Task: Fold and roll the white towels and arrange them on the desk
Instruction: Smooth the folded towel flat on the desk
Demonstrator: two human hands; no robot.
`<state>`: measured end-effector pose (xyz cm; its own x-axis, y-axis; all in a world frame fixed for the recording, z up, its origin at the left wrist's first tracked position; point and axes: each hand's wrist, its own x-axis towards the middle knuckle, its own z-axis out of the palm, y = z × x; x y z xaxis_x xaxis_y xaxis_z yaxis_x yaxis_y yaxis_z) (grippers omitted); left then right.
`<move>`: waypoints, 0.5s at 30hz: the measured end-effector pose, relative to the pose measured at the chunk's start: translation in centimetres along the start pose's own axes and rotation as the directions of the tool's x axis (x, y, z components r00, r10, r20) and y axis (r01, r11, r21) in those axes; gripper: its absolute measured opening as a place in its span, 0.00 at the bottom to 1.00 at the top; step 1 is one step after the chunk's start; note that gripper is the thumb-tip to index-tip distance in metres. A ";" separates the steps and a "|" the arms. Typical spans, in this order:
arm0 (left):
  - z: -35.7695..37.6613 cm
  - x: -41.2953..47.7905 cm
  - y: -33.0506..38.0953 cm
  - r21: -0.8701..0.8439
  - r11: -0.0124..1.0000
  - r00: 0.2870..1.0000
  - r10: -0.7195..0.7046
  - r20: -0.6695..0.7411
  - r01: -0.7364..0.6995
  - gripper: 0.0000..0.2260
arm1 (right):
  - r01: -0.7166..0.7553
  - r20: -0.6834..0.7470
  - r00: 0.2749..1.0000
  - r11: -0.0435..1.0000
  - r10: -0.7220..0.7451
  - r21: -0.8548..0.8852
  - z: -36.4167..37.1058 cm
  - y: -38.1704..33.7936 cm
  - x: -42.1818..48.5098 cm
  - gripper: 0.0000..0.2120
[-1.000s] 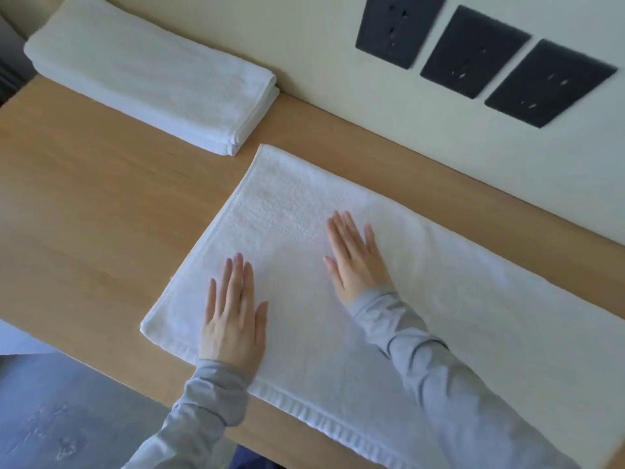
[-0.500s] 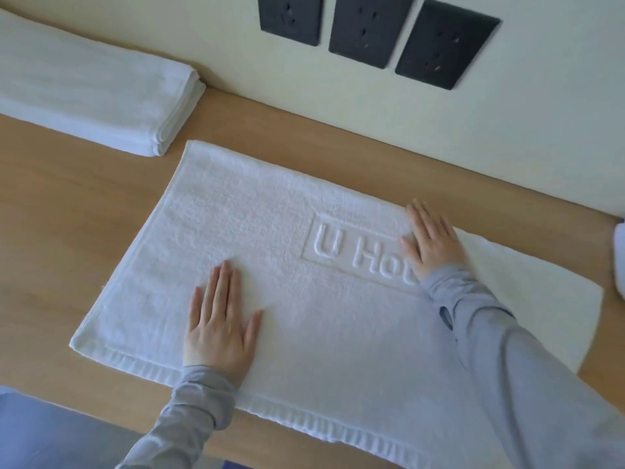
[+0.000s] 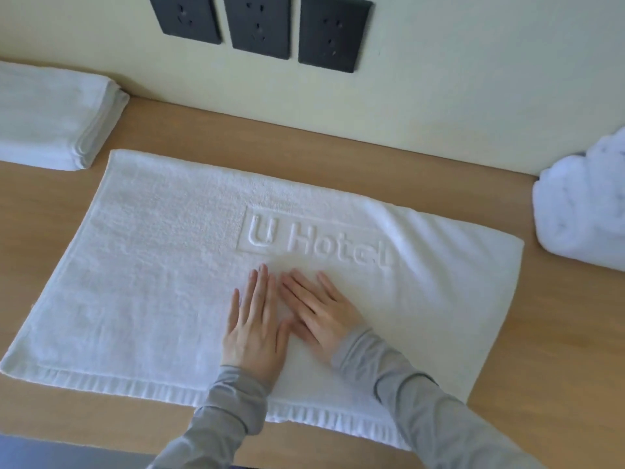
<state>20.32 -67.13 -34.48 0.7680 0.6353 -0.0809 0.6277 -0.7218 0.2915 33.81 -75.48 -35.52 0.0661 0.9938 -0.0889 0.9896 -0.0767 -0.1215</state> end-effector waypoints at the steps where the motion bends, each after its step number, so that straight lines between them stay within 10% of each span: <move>1: 0.3 0.1 0.3 0.018 1.000 1.000 -0.014 0.012 0.014 0.29 | -0.008 -0.007 1.000 1.000 0.008 -0.006 -0.1 1.5 -0.4 0.24; 9: 1.6 0.1 0.2 0.096 0.994 0.999 -0.052 0.006 0.052 0.31 | -0.518 0.032 0.854 0.855 0.518 -0.019 -2.2 18.9 -4.5 0.26; 15: 1.7 0.2 0.3 0.112 0.992 0.998 -0.065 0.010 0.064 0.31 | -0.570 -0.025 0.814 0.807 0.580 0.157 -3.2 19.9 -5.4 0.27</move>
<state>20.86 -67.71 -35.98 0.7266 0.6783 -0.1092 0.6857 -0.7060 0.1774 53.55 -82.09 -34.32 0.6312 0.7666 -0.1178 0.7405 -0.6409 -0.2024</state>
